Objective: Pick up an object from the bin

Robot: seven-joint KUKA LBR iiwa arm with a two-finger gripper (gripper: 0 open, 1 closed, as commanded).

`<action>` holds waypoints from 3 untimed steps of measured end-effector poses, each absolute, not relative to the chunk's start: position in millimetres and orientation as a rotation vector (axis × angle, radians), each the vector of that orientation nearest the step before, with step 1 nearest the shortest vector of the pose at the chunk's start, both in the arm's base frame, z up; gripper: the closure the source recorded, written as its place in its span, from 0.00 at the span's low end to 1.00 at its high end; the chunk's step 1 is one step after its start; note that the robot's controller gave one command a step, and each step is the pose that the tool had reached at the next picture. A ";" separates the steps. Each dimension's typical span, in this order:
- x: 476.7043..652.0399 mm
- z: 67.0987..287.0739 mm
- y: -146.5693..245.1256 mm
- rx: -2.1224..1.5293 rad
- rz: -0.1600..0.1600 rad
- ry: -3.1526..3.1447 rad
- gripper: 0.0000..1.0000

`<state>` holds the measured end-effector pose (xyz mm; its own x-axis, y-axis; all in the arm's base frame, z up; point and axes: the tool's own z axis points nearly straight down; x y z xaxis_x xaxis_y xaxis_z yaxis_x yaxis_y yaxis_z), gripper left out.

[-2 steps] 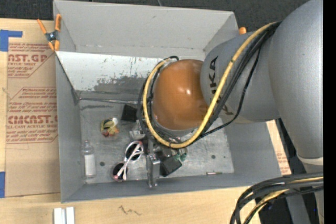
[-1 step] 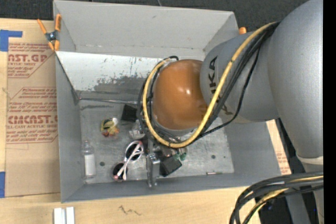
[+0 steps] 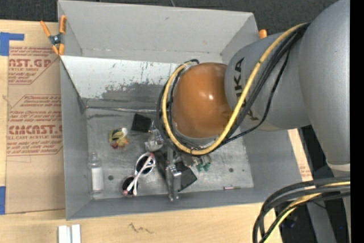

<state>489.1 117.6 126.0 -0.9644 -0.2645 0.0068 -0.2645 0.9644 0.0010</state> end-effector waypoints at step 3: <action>518.0 192.2 137.5 0.289 -0.001 -3.131 1.00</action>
Offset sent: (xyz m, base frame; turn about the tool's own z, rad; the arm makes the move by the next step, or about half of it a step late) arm 0.0000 0.0000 0.0000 0.0000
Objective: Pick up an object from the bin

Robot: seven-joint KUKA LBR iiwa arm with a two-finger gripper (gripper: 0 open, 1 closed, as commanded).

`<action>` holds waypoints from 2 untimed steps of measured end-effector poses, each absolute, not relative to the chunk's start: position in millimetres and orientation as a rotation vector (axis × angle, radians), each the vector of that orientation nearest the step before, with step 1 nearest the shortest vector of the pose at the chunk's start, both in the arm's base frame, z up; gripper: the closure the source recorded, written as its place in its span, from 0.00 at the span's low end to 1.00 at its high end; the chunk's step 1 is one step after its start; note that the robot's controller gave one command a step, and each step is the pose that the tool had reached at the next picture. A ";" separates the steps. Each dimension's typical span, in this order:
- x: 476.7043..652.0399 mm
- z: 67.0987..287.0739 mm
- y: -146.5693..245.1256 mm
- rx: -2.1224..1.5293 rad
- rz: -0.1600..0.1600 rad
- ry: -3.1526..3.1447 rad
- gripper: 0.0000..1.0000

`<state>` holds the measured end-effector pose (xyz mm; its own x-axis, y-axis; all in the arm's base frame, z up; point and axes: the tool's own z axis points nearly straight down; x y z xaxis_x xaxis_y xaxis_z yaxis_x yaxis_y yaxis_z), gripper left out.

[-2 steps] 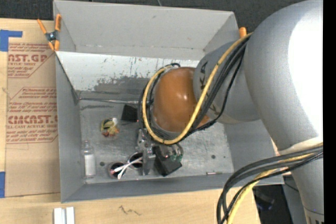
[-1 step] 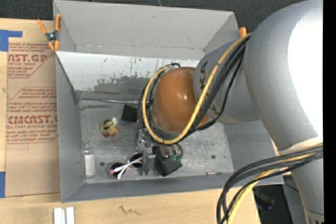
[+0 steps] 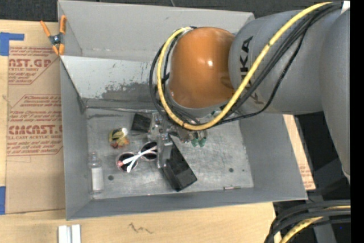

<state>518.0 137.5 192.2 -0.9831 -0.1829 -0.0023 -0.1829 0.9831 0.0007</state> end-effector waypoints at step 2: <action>518.8 165.8 143.5 -0.280 0.002 3.127 1.00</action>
Offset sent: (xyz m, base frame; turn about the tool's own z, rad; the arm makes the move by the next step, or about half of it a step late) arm 0.0007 0.0065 -0.0312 0.0076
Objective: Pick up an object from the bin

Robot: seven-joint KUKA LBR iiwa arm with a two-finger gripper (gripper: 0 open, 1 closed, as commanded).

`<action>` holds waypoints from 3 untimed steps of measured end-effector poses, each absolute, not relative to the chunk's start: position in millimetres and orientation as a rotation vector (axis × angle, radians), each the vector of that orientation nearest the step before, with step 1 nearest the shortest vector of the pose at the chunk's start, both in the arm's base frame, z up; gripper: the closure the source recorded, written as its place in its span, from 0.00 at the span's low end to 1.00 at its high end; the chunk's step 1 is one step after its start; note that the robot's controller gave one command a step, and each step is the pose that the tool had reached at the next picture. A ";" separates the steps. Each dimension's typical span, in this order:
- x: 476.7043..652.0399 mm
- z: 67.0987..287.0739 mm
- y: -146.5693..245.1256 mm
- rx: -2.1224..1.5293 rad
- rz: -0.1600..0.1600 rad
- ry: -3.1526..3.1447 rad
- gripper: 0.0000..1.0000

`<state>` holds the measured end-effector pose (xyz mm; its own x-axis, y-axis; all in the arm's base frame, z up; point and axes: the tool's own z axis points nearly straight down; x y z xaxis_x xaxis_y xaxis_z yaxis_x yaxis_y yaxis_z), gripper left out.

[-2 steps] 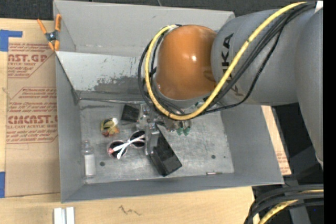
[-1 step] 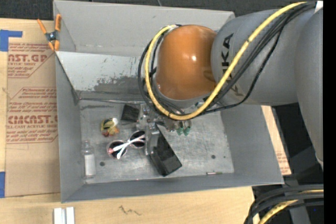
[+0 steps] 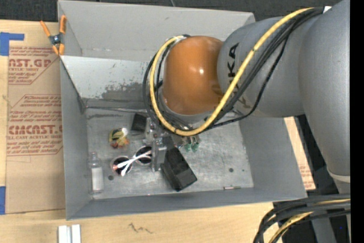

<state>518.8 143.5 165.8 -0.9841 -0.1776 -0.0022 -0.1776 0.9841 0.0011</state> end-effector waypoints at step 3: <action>504.1 202.0 142.6 -0.277 0.001 3.128 1.00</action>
Offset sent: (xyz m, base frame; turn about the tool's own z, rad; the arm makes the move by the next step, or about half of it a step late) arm 0.0069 0.0037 0.0275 -0.0011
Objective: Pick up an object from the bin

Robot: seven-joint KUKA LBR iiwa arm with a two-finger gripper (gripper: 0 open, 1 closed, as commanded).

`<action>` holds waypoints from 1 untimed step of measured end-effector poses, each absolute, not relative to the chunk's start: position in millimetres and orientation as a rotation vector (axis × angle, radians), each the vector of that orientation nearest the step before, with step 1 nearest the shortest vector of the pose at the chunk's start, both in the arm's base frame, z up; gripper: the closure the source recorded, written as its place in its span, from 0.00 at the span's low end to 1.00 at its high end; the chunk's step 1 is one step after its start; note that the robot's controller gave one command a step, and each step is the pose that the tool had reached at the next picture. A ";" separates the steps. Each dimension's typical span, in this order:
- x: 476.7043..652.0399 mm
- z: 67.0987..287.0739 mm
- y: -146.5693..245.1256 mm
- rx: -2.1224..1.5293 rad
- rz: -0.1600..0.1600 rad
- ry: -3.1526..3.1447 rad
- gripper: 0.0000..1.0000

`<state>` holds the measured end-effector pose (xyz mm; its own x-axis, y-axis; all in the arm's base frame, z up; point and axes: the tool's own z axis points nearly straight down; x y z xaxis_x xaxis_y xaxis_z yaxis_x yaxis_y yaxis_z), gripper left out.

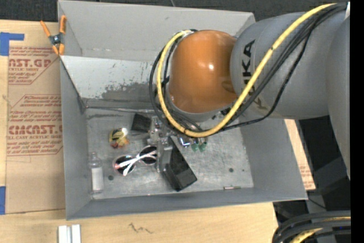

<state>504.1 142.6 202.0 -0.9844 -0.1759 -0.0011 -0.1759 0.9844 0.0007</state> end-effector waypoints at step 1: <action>522.8 179.1 150.0 -0.308 0.002 3.121 1.00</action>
Offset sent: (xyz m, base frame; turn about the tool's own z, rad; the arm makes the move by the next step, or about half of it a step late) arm -0.0170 -0.0111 -0.0060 -0.2457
